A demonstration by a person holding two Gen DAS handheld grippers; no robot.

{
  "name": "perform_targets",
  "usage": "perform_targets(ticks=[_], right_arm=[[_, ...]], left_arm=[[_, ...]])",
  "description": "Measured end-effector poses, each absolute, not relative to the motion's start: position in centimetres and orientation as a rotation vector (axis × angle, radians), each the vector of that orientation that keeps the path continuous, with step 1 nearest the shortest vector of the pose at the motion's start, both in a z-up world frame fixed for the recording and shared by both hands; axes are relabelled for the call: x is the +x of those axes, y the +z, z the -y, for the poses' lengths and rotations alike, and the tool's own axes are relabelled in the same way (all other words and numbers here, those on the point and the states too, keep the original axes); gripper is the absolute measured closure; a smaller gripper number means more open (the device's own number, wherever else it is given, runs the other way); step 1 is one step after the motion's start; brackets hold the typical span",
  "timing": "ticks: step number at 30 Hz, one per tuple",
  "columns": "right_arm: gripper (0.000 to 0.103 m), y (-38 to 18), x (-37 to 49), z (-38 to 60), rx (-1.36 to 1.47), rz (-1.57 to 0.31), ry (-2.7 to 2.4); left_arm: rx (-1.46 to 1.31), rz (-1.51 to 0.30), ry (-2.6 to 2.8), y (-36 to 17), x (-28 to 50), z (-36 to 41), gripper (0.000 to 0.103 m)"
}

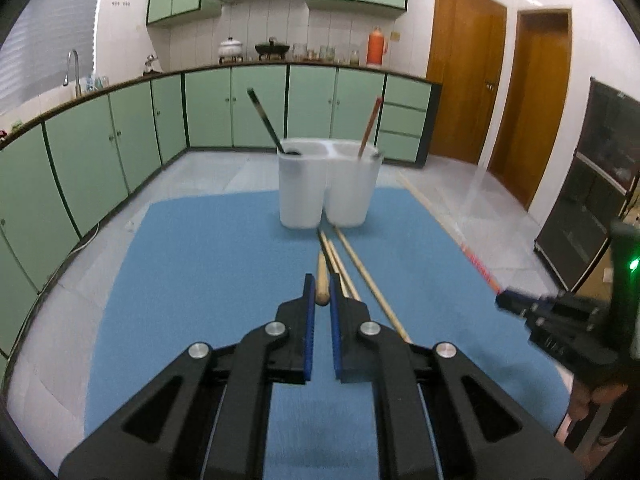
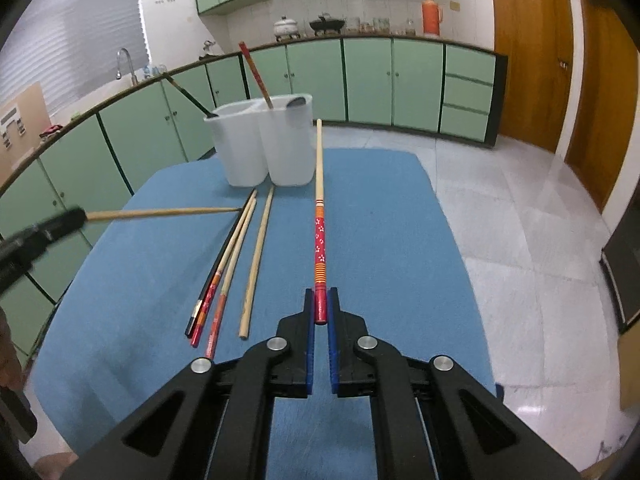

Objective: Organize utensils
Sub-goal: 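Lift both held chopsticks and carry them over the white holder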

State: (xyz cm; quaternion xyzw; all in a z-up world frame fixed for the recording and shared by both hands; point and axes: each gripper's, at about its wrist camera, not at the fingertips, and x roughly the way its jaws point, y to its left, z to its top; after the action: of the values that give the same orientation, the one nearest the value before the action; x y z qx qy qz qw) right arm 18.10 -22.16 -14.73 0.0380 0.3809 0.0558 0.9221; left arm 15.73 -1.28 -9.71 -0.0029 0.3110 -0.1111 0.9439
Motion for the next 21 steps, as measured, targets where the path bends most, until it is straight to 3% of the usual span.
perform_targets(ticks=[15, 19, 21], right_arm=[[0.096, -21.0, 19.6, 21.5, 0.091, -0.917, 0.123], [0.081, -21.1, 18.7, 21.7, 0.096, -0.897, 0.149], [0.08, -21.2, 18.1, 21.8, 0.094, -0.886, 0.147]], left_arm=[[-0.035, -0.687, -0.236, -12.8, 16.6, 1.5, 0.097], [-0.029, -0.686, -0.237, -12.9, 16.7, 1.7, 0.097], [-0.029, -0.685, -0.238, -13.0, 16.7, 1.6, 0.097]])
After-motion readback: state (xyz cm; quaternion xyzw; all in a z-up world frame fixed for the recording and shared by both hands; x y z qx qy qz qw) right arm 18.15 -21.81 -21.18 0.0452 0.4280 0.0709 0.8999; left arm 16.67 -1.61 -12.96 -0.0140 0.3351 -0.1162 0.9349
